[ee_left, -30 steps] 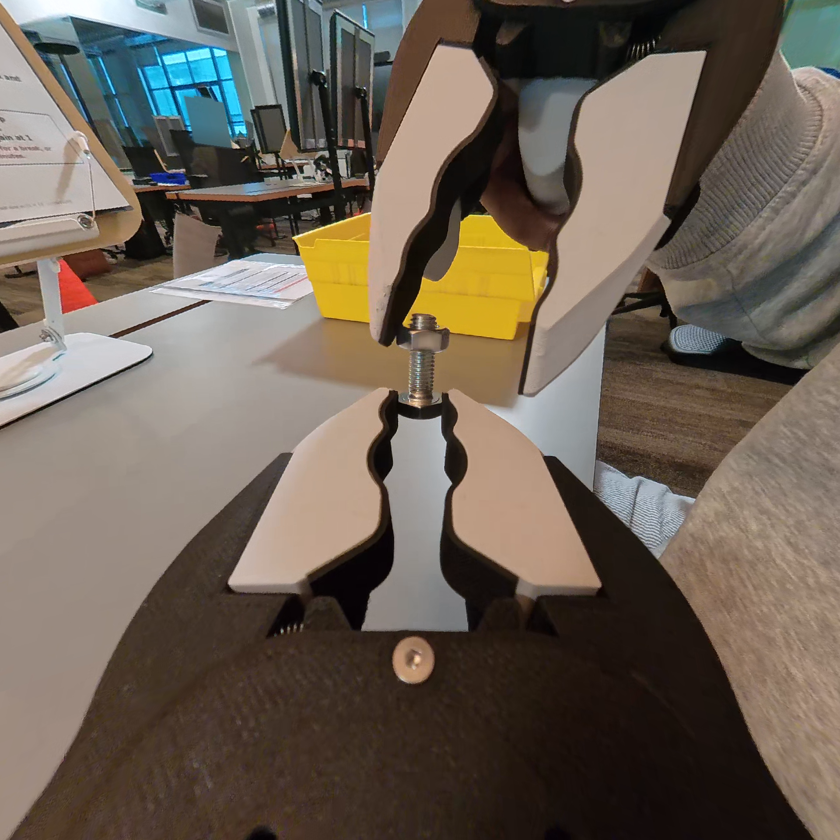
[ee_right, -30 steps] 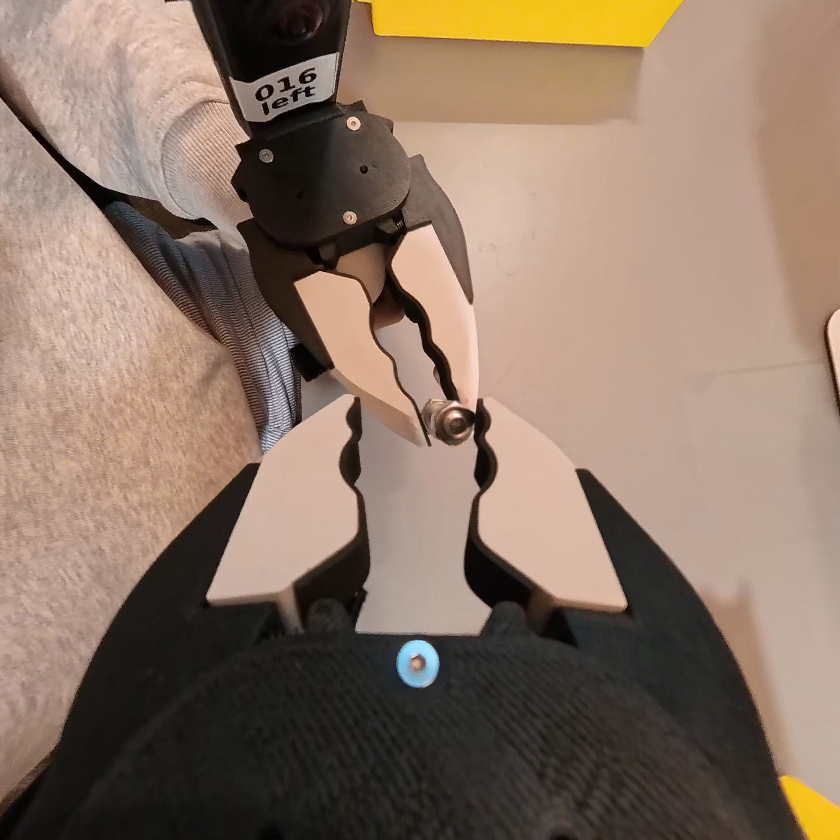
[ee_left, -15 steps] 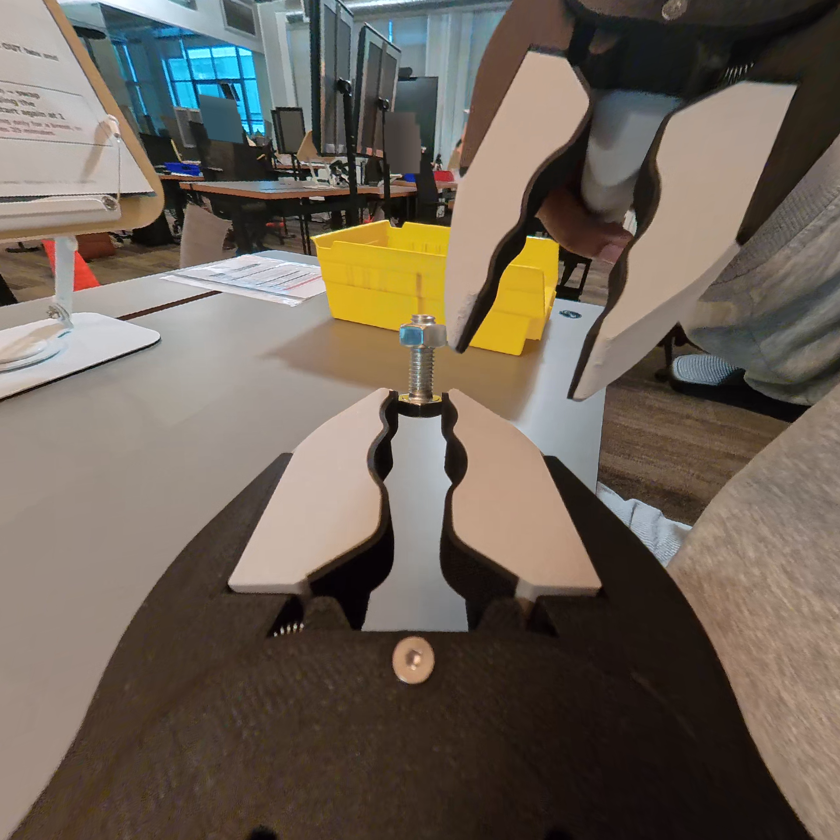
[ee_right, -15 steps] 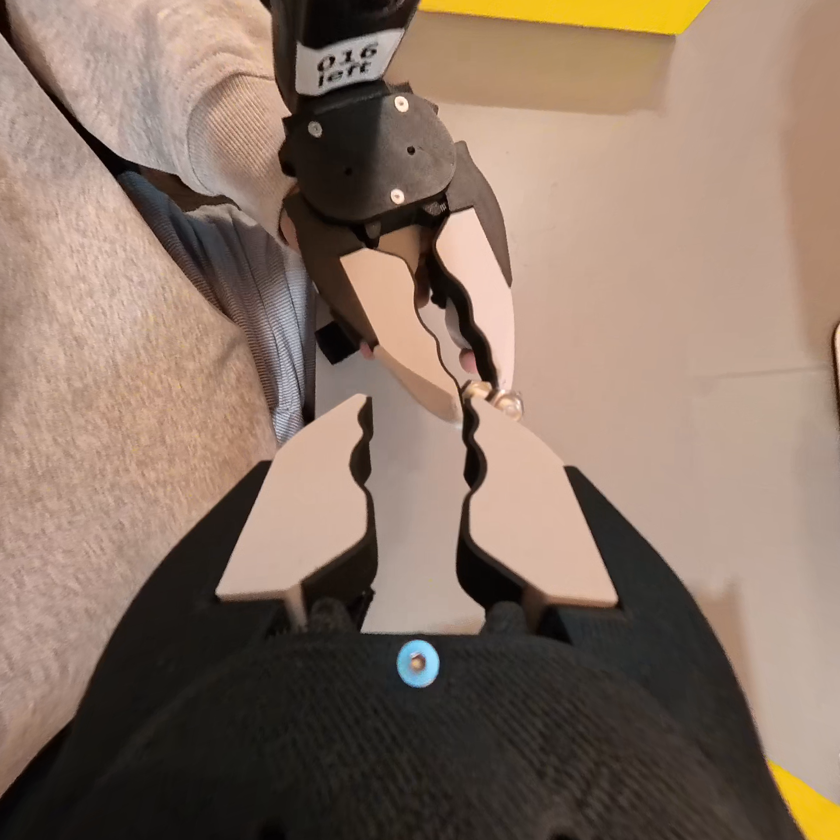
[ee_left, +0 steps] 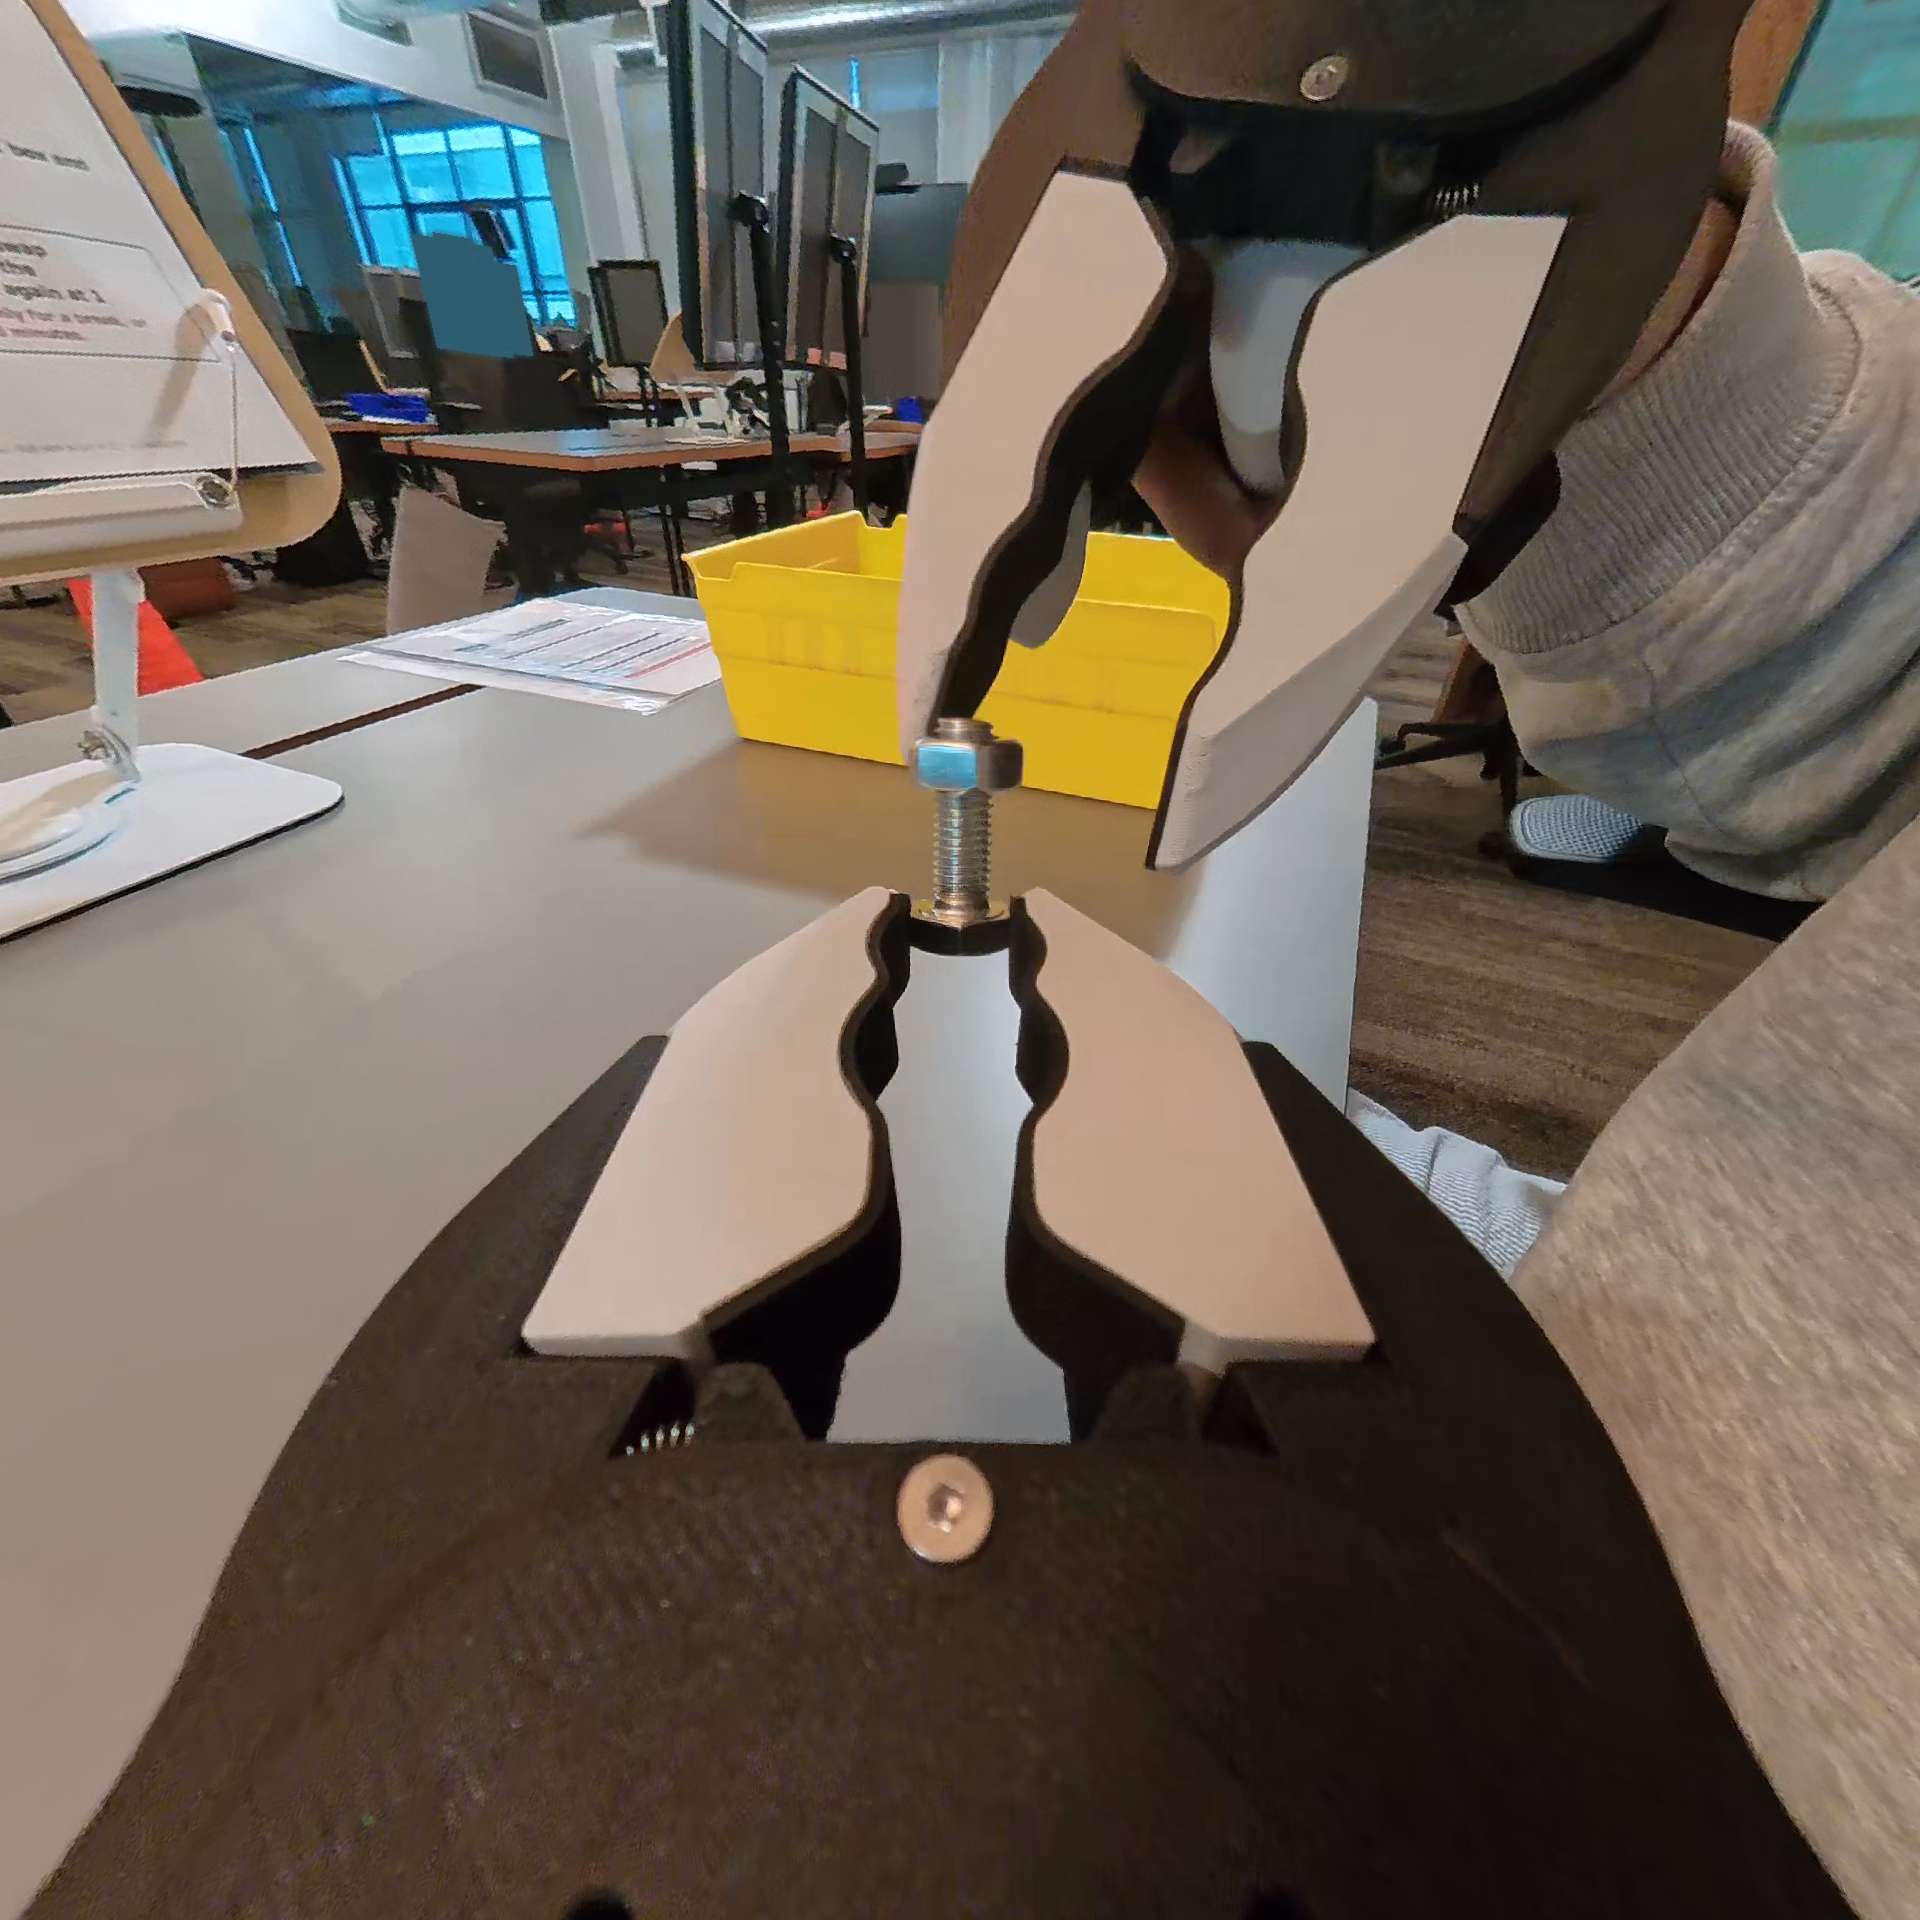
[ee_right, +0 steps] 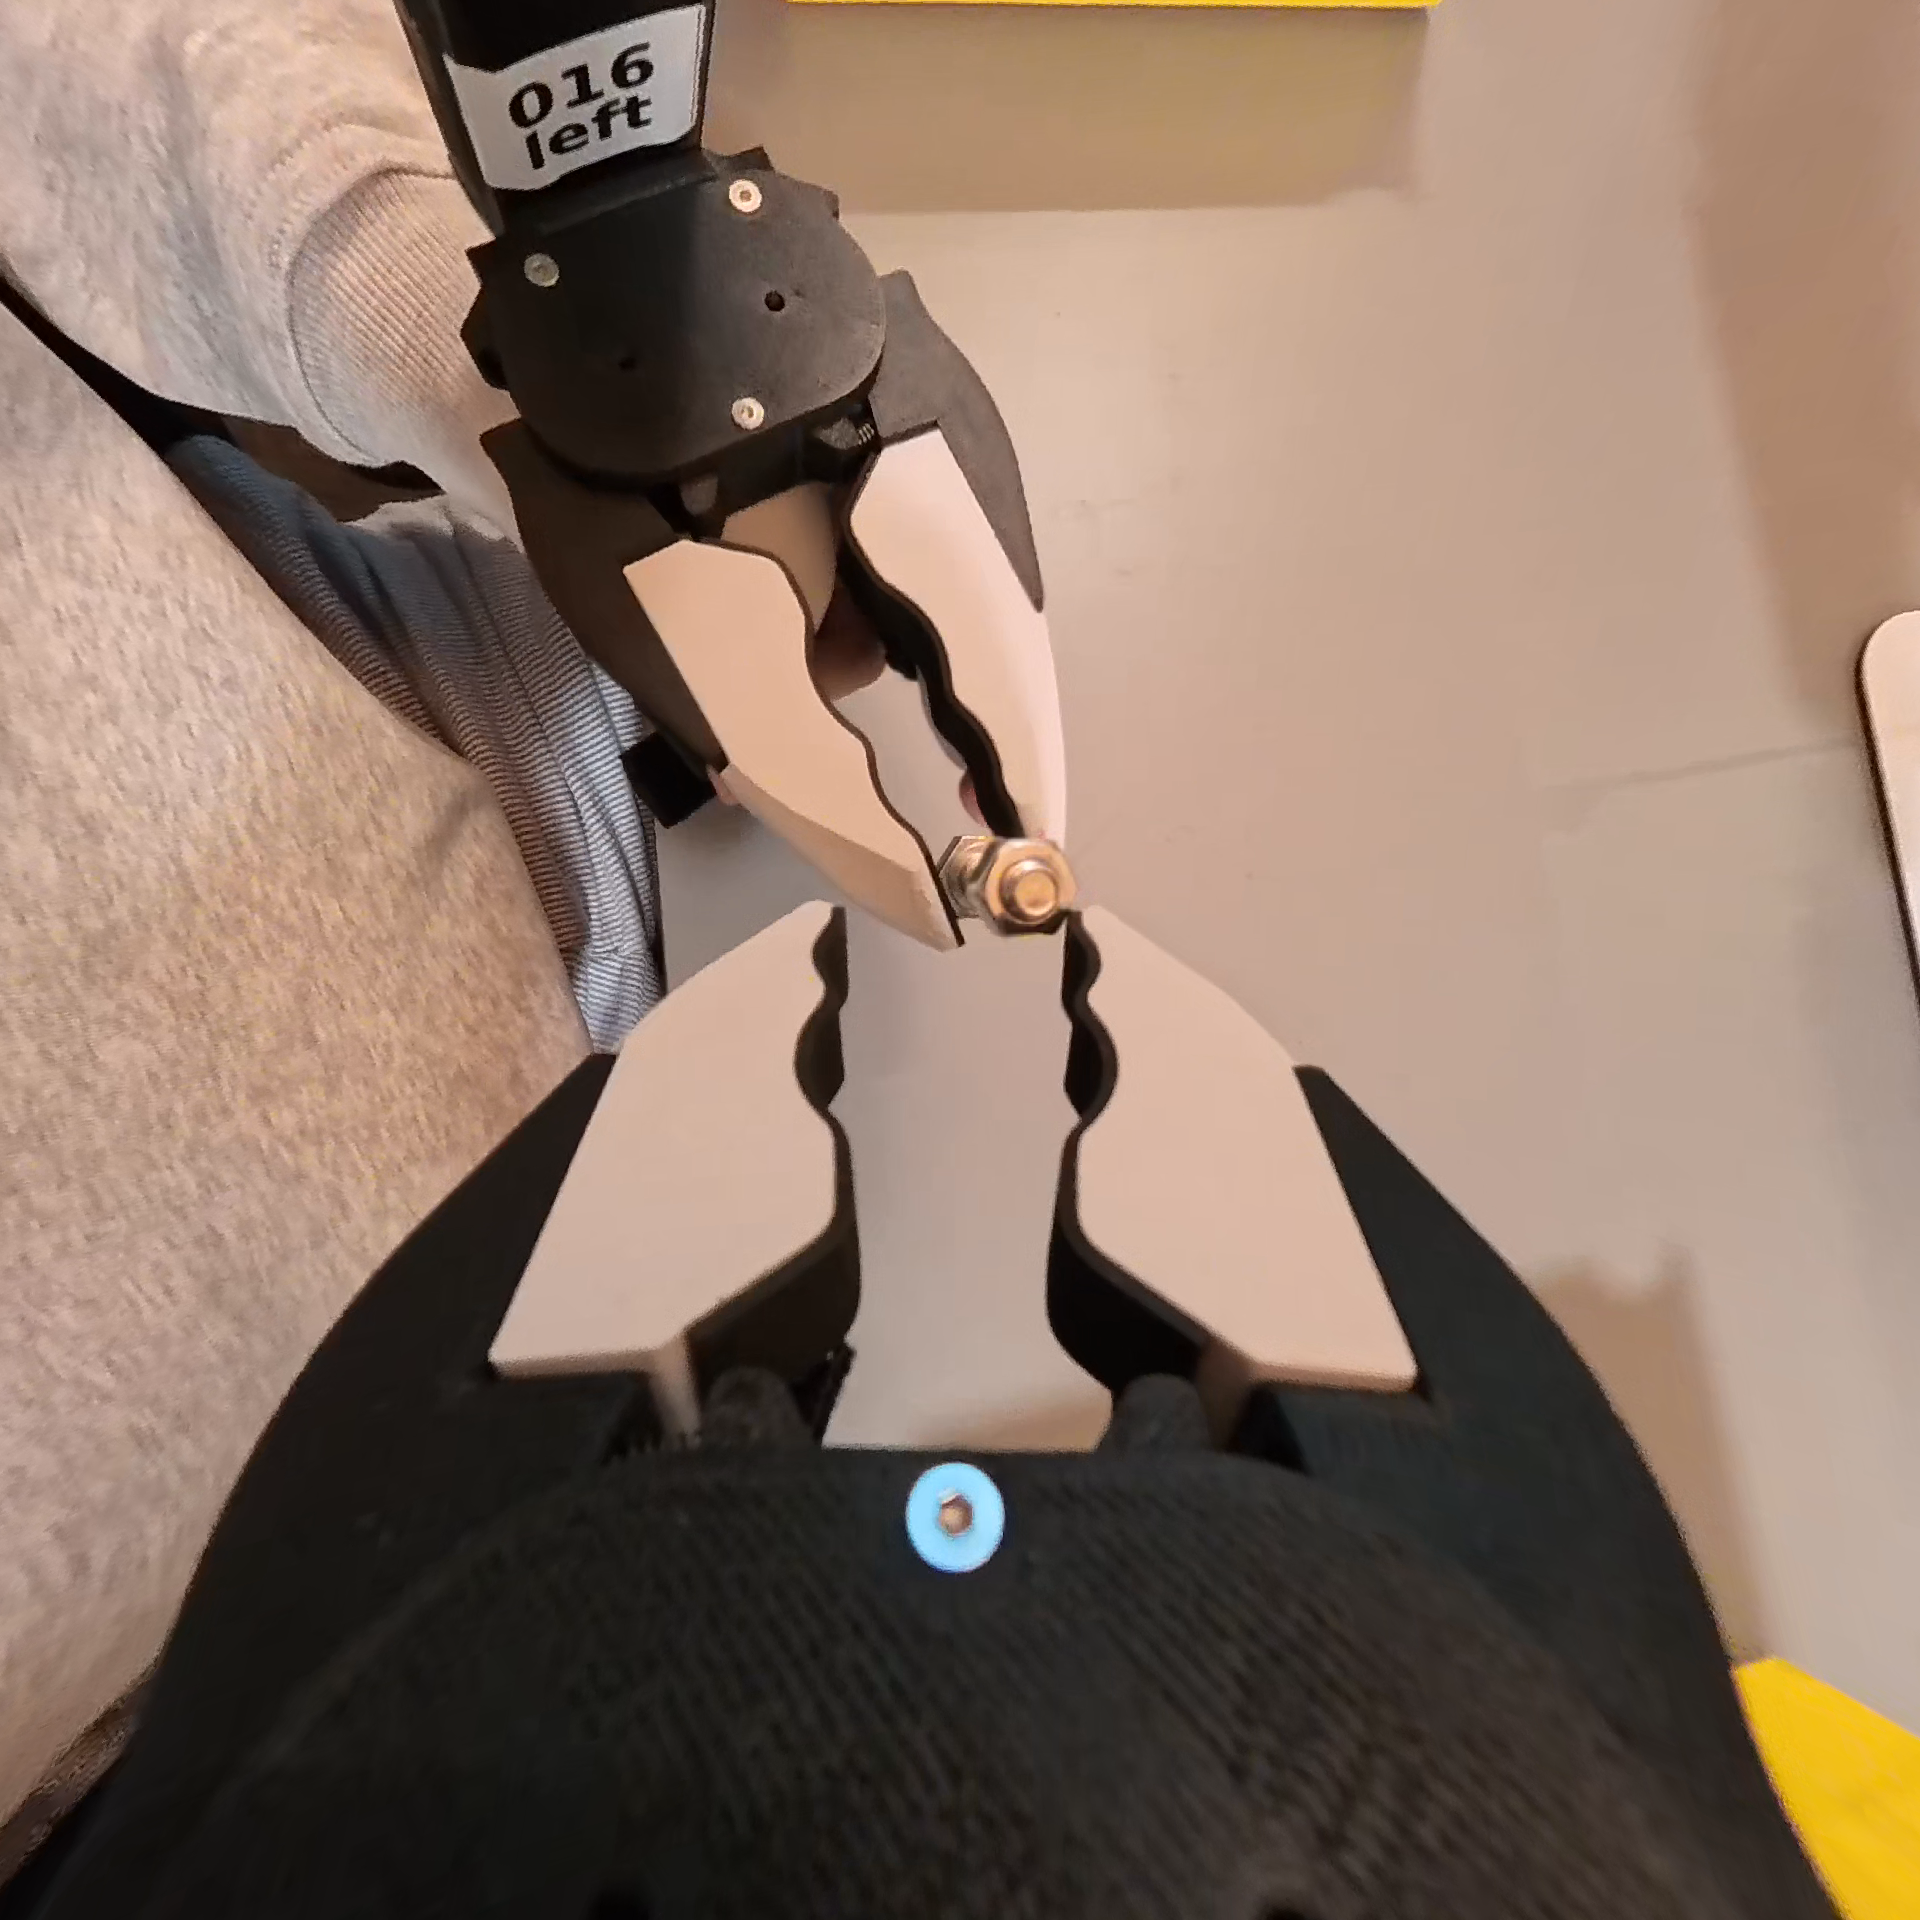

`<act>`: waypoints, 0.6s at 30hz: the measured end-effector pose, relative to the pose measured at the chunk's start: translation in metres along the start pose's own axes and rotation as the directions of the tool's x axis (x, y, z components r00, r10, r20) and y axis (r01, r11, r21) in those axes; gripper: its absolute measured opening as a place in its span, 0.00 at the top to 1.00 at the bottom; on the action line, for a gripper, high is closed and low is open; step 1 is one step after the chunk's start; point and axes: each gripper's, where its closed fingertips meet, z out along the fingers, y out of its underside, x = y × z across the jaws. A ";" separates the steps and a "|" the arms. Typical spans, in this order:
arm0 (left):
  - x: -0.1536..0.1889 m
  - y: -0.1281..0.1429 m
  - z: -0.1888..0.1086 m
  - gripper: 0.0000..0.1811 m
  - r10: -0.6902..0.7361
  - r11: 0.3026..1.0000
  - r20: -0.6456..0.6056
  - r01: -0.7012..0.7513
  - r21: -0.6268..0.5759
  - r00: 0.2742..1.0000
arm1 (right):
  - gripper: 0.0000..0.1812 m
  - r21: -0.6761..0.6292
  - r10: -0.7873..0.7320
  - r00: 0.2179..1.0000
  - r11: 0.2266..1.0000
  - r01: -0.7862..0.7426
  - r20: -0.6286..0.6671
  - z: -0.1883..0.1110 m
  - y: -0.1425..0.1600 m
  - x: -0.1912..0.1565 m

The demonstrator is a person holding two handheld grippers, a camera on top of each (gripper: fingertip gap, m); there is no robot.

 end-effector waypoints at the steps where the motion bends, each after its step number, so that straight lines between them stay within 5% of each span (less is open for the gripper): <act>1: 0.001 0.001 0.000 0.89 0.005 1.000 -0.004 -0.005 -0.004 1.000 | 0.77 0.007 0.001 1.000 1.000 -0.001 0.004 0.001 -0.001 0.000; 18: -0.003 0.001 0.000 0.89 -0.060 0.998 -0.005 0.060 0.002 0.998 | 0.78 0.011 -0.032 0.999 0.999 0.031 0.038 0.004 -0.008 -0.014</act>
